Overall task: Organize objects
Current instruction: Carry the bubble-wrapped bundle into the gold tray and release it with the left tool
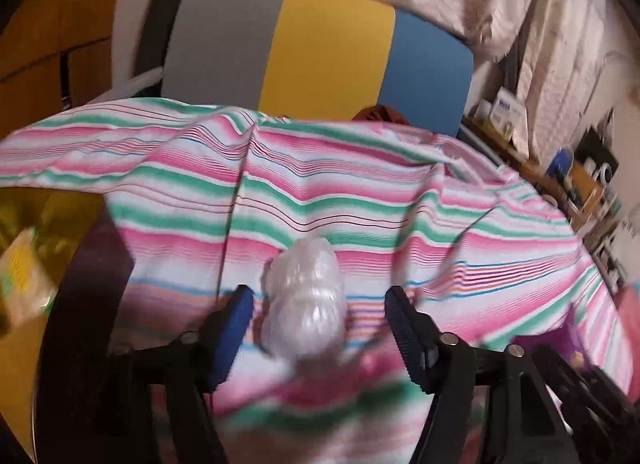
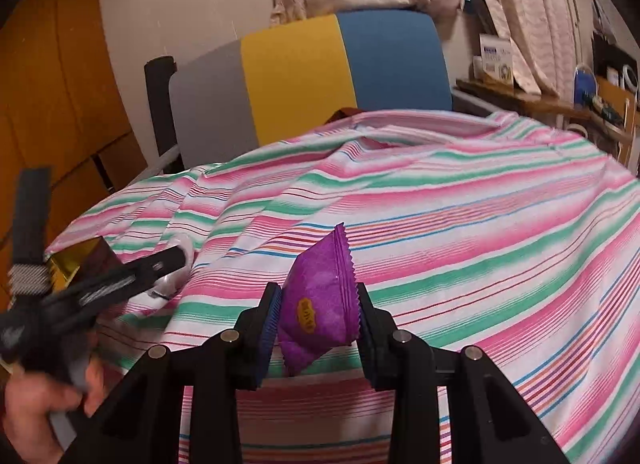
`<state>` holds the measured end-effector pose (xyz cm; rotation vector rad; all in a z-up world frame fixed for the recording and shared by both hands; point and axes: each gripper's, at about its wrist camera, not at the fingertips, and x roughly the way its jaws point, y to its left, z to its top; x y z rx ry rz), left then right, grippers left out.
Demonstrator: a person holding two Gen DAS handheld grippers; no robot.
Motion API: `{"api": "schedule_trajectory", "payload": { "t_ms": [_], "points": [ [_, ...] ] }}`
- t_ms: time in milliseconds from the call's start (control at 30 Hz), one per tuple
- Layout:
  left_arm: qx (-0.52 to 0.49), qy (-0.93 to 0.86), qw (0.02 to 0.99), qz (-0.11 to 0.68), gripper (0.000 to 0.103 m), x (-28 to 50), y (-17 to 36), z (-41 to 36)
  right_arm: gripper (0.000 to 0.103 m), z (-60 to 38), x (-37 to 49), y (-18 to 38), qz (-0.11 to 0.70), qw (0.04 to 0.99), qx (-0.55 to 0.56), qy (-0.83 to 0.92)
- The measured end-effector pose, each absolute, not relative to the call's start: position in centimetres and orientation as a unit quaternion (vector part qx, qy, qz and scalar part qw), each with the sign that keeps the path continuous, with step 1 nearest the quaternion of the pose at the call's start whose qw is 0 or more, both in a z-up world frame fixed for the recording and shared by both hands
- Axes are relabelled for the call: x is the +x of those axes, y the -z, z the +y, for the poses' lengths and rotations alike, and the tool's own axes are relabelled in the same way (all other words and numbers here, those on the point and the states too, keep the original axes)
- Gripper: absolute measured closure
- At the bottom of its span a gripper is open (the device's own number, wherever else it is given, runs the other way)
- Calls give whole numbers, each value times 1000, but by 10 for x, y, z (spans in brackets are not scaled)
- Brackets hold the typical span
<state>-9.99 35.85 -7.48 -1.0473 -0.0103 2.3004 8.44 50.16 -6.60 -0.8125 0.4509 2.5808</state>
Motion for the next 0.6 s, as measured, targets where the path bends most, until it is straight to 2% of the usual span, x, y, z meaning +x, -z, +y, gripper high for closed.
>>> {"api": "schedule_trajectory", "payload": {
  "t_ms": [33, 300, 600],
  "points": [
    [-409, -861, 303, -11, 65, -106, 79, 359, 68, 501, 84, 66, 159, 199, -290, -923],
    [-390, -862, 319, -50, 66, -91, 79, 336, 68, 509, 86, 75, 176, 209, -290, -917],
    [-365, -865, 338, -64, 66, -32, 61, 292, 68, 498, 94, 67, 155, 211, -261, -929]
  ]
}}
